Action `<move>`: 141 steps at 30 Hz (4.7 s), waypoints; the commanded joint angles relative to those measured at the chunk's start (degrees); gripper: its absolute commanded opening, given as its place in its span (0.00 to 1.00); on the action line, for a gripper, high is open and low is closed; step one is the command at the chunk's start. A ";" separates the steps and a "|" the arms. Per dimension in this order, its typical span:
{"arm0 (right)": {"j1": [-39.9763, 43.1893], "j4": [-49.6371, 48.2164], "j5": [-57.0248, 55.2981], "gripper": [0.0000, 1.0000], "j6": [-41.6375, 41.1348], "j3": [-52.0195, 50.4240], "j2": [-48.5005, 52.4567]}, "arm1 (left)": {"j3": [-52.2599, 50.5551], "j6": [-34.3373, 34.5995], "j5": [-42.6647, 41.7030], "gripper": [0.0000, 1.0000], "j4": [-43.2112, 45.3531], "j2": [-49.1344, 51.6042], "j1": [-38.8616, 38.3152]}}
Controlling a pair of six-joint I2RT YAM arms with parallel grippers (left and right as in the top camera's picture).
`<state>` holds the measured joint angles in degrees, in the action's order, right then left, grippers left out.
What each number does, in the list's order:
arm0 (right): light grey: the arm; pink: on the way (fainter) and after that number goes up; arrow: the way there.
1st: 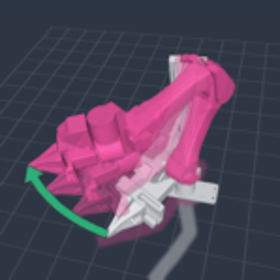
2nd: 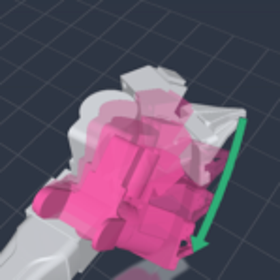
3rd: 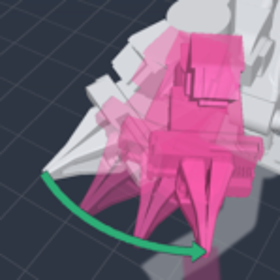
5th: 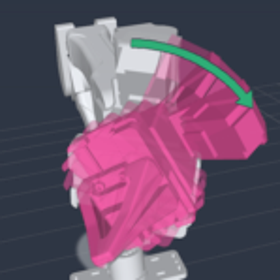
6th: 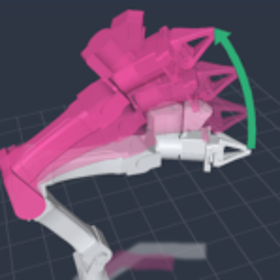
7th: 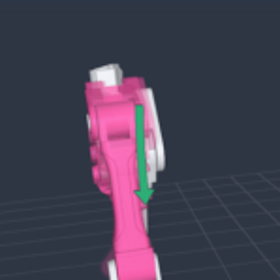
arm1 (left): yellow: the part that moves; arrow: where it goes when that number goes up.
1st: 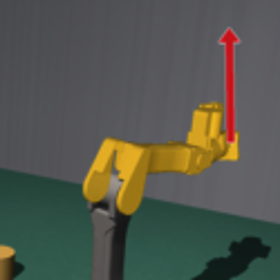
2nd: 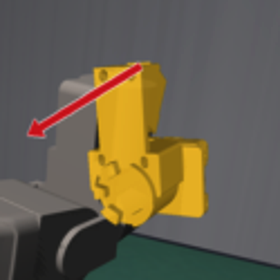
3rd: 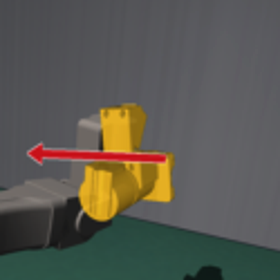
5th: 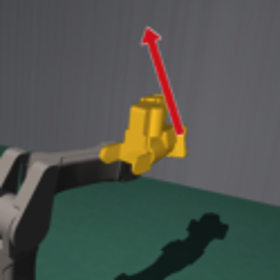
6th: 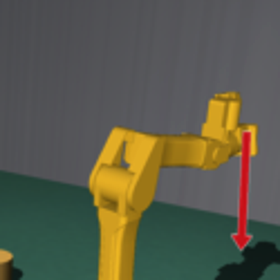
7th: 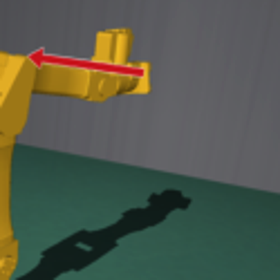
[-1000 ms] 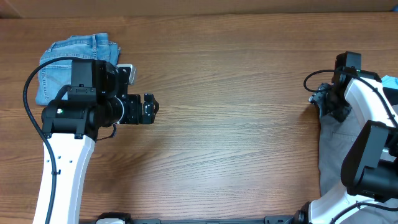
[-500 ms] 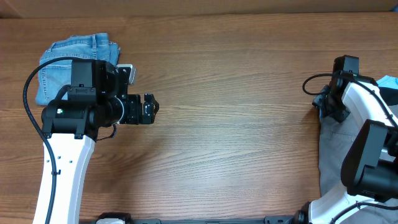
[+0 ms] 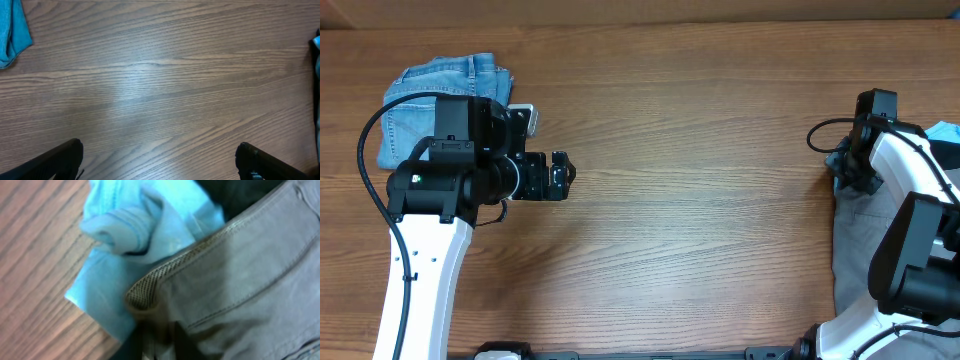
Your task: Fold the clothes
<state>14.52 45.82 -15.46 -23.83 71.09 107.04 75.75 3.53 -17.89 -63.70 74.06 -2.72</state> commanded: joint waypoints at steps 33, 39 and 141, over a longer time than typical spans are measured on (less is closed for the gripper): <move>-39.08 13.79 12.68 0.14 4.72 28.39 -14.62 | 5.01 0.74 -0.96 1.00 -2.21 0.13 -0.22; -46.73 12.98 2.91 0.83 1.07 28.41 -15.04 | 10.01 0.70 -1.01 1.00 -2.19 0.13 -0.20; -18.58 21.59 22.29 0.86 3.06 28.30 -17.03 | 28.98 -7.08 -4.72 0.41 -5.27 24.02 -1.84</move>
<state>-3.92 67.68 -0.12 -24.25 98.63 87.61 103.98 2.83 -10.31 -71.20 96.84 -2.31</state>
